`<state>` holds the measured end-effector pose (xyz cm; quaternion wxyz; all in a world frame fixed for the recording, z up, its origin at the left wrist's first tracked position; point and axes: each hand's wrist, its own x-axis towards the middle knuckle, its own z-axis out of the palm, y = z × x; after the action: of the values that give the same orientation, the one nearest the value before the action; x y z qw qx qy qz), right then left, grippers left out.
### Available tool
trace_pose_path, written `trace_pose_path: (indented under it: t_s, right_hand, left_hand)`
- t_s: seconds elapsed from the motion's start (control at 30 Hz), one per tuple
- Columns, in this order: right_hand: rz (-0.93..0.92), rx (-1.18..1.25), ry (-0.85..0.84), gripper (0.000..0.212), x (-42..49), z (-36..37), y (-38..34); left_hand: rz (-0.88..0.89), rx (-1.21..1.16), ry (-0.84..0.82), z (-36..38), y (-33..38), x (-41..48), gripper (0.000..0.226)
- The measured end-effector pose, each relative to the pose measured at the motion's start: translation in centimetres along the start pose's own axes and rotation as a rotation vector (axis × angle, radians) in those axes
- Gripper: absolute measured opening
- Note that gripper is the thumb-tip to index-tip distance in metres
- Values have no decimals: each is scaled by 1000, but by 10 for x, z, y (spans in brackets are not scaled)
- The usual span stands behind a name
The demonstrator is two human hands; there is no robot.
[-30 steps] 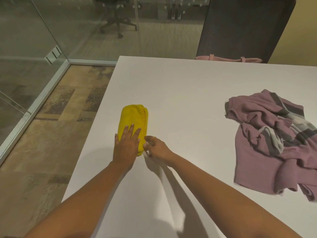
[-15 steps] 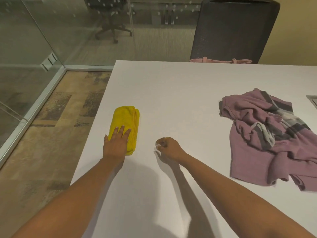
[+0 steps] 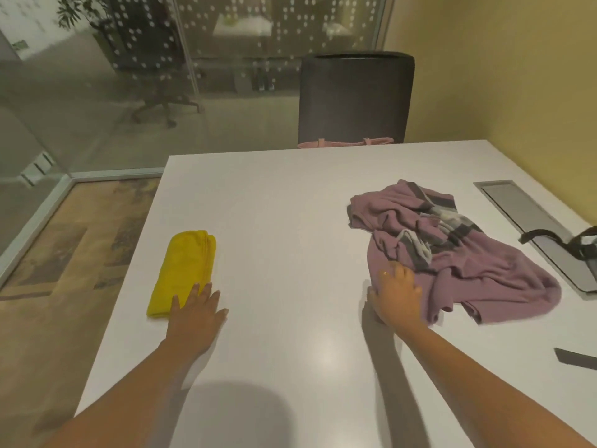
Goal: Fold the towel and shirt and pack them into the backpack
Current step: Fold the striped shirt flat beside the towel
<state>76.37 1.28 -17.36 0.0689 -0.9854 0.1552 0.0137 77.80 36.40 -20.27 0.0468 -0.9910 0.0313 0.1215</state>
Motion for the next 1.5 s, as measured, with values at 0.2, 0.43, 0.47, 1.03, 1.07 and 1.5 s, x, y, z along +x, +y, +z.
trace_pose_path:
  t_s: [0.2, 0.43, 0.47, 1.03, 1.07, 1.5]
  right_hand:
    - [137, -67, -283, 62, -16, 2, 67]
    - [29, -29, -280, 44, -30, 7, 87]
    - [12, -24, -277, 45, -31, 7, 88]
    - [-229, 292, -281, 33, -42, 7, 50]
    - [-270, 333, -290, 34, -44, 6, 40]
    - [-442, 737, -472, 34, -65, -11, -19]
  left_hand:
    - [108, -69, 15, -8, 46, -8, 53]
    - [296, -164, -143, -9, 114, -27, 54]
    - [325, -159, -161, -8, 122, -28, 52]
    - [295, -795, -215, -40, 199, -19, 46]
    - [185, -908, -242, -45, 202, -15, 47]
    - [-248, -1143, -294, -48, 163, 27, 40]
